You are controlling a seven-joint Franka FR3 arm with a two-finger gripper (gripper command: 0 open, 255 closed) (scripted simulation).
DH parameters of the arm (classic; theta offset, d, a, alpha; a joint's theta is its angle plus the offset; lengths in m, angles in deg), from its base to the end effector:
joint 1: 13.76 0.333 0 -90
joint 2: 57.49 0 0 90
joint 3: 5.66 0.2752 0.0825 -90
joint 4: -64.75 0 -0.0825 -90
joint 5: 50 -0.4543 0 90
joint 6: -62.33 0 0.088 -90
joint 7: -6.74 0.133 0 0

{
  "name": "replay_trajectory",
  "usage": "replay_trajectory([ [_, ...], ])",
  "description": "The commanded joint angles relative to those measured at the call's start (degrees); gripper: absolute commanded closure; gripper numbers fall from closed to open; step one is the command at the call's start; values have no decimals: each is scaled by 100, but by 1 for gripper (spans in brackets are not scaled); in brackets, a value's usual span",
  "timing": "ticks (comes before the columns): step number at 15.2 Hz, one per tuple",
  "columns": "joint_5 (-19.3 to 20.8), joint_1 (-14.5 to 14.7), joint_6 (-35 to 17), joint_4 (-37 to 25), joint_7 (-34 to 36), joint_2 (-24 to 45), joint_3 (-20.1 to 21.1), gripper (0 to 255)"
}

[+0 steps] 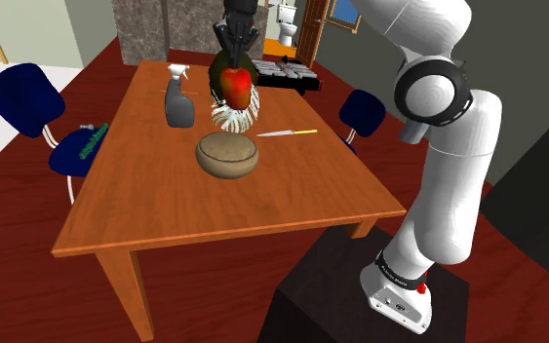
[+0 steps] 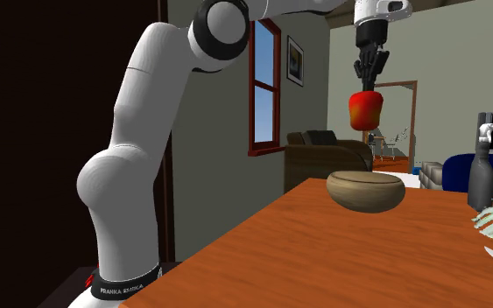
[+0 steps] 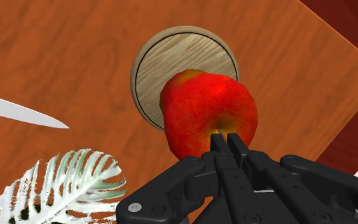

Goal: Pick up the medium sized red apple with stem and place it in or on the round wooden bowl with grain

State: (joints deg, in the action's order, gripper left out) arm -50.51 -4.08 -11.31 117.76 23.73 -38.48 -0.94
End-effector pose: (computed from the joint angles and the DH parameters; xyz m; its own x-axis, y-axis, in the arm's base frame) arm 0.6473 0.1556 0.6552 0.9987 -0.0478 0.0178 -0.0470 -0.9980 -0.0423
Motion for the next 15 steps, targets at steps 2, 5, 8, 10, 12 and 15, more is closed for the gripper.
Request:
replay_trajectory([
  [2,-18,-19,-378,589,-13,-218,-2,255],
  [5,-34,-36,-726,1140,-30,-421,-5,255],
  [8,-47,-48,-1041,1613,-45,-579,-8,255],
  [10,-54,-54,-1238,1897,-54,-665,-10,255],
  [12,-61,-59,-1428,2161,-62,-740,-11,255],
  [15,-68,-65,-1701,2525,-74,-831,-13,255],
])
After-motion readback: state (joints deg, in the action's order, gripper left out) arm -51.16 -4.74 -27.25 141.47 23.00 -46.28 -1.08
